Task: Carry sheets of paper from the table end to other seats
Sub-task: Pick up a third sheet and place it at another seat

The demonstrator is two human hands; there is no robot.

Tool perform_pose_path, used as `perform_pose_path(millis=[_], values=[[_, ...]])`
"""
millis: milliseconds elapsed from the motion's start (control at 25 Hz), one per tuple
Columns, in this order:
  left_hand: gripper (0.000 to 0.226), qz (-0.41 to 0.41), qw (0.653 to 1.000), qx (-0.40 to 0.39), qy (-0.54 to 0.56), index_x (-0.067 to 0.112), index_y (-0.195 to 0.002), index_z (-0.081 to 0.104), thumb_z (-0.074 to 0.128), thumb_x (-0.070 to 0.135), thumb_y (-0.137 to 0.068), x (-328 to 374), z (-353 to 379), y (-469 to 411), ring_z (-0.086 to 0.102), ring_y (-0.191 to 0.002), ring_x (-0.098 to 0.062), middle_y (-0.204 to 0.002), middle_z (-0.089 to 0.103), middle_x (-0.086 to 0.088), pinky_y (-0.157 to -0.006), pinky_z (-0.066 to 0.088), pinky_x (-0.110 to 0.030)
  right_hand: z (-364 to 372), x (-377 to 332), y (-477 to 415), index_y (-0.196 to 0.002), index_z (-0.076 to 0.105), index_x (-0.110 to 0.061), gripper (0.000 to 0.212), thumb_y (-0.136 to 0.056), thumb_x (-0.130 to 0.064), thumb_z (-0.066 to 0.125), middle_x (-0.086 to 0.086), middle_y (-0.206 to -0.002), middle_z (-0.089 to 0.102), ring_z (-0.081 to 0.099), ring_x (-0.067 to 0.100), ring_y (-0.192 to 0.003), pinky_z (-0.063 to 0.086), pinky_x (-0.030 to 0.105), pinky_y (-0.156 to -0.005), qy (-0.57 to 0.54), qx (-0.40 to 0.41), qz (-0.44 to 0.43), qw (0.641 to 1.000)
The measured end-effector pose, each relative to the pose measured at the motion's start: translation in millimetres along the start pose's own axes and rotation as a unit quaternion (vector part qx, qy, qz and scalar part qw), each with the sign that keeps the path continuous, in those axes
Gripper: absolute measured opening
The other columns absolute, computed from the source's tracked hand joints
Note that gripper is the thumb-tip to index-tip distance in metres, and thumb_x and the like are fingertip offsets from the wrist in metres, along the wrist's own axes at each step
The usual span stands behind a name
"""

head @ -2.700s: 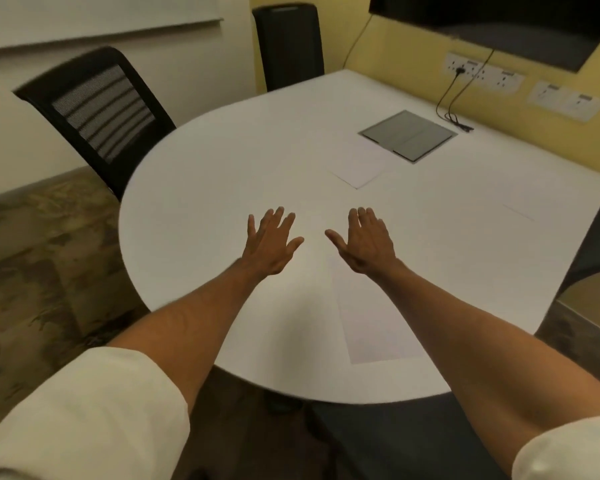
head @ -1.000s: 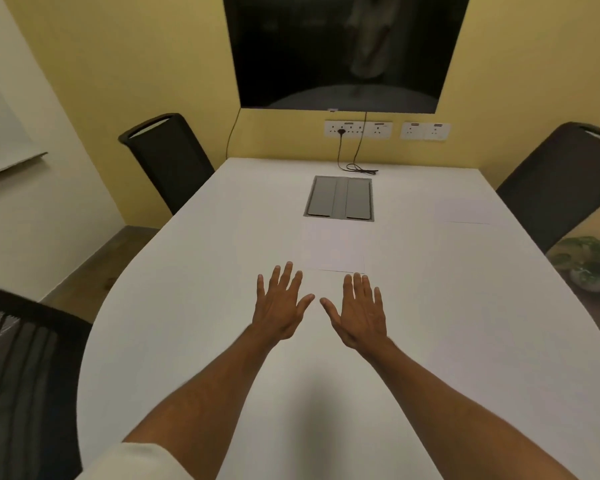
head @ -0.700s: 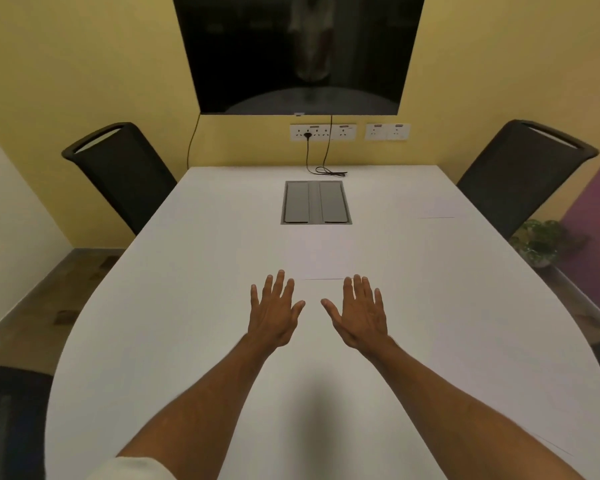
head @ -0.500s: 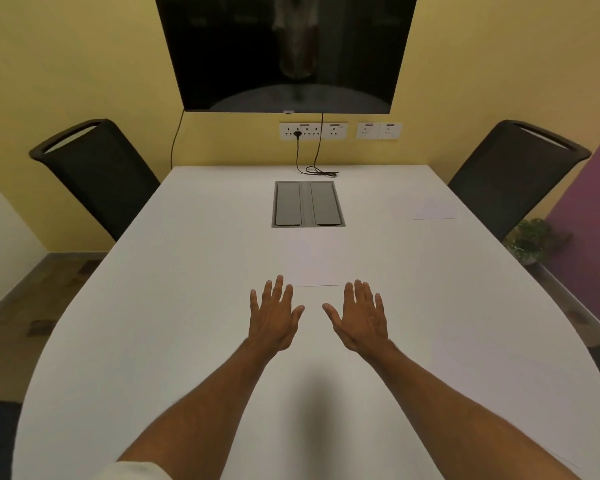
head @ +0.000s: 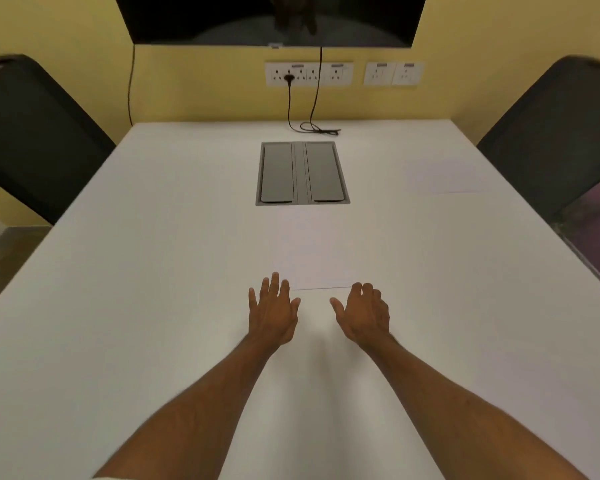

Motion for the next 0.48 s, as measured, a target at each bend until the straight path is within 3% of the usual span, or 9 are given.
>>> perform_pose_path(millis=[280,480], values=[[0.061,0.010,0.998,-0.066,0.010,0.010,-0.153,0.004,0.018,0.040,-0.102,-9,68,-70,-0.005,-0.150,-0.022,-0.162,-0.006,-0.008,-0.121,0.001,-0.043,61,13,-74,-0.137,0.036,0.002,0.066,-0.096,-0.050,0.041,0.014,-0.134,0.044,0.042,0.029,-0.125,0.041,0.039,-0.096,-0.060,-0.014,0.039,0.997],[0.062,-0.001,0.997,-0.059,0.056,0.010,-0.152,0.007,0.022,0.041,-0.102,-19,91,-74,-0.001,-0.150,-0.024,-0.162,-0.001,-0.009,-0.121,0.004,-0.041,71,14,-84,-0.124,0.048,0.000,0.060,-0.094,-0.052,0.044,0.013,-0.125,0.046,0.043,0.029,-0.117,0.043,0.037,-0.088,-0.032,0.020,0.048,0.998]])
Point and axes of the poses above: each hand's wrist, its own y-axis away from the middle knuckle, its own z-axis out of the palm, x = y × z, the point moved 8 cm from there along -y, towards the middle knuckle
